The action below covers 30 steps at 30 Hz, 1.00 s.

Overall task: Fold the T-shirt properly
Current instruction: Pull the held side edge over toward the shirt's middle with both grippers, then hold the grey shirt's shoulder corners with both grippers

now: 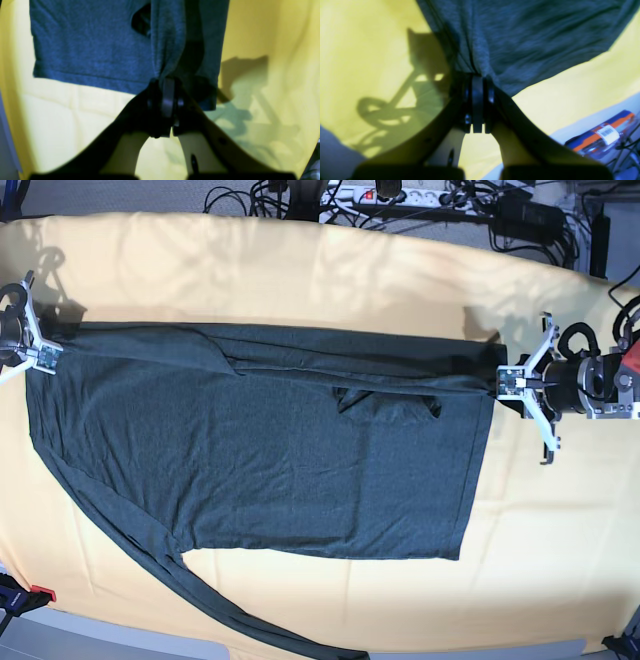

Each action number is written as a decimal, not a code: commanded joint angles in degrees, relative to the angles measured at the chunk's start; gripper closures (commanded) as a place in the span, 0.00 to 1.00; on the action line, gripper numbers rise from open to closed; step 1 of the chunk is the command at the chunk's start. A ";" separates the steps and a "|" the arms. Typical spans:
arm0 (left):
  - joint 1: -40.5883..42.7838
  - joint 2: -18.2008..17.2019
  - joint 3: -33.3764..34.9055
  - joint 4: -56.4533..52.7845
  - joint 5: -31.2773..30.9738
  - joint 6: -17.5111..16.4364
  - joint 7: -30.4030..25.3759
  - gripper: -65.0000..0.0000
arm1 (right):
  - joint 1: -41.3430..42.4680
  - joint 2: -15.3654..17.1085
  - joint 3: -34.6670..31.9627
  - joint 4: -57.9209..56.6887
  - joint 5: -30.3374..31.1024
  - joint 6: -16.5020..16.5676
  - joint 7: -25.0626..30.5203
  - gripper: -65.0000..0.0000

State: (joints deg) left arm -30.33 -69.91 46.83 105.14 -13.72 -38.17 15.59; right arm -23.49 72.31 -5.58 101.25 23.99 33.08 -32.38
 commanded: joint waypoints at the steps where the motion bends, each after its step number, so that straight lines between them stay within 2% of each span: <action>1: -1.14 -0.72 -0.76 -0.07 -0.28 0.48 -0.59 1.00 | 0.66 1.42 0.85 0.22 -0.52 -0.76 0.61 1.00; 6: -1.16 0.74 -0.76 -0.96 -0.13 0.52 -0.59 1.00 | 0.66 -2.03 0.85 -0.31 -4.74 -1.29 4.90 1.00; 10: -1.16 1.11 -0.76 -1.01 0.15 1.51 -0.59 1.00 | 0.66 -4.57 0.85 -0.76 -9.73 -5.92 5.40 1.00; 20: -1.14 1.53 -0.76 -1.01 2.71 9.70 -0.61 1.00 | 0.66 -5.03 0.85 -0.76 -10.95 -11.56 5.86 1.00; 24: -1.14 1.53 -0.76 -1.01 2.75 9.75 -0.59 1.00 | 0.66 -5.35 0.85 -0.76 -11.04 -13.68 5.88 1.00; 26: -1.16 1.51 -0.76 -1.03 2.78 9.79 -0.59 1.00 | 0.68 -6.03 0.85 -0.76 -12.98 -14.67 6.67 1.00; 28: -1.16 1.51 -0.76 -1.03 2.78 11.21 -0.61 1.00 | 0.90 -7.21 0.85 -0.76 -14.62 -16.68 7.61 1.00; 30: -1.18 1.51 -0.76 -1.03 3.56 14.75 -0.59 0.77 | 1.88 -8.57 0.85 -0.87 -15.74 -18.03 7.50 0.81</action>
State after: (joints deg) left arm -30.22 -67.42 46.83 103.79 -10.02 -23.86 15.57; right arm -22.46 62.06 -5.58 100.07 8.91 15.94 -25.12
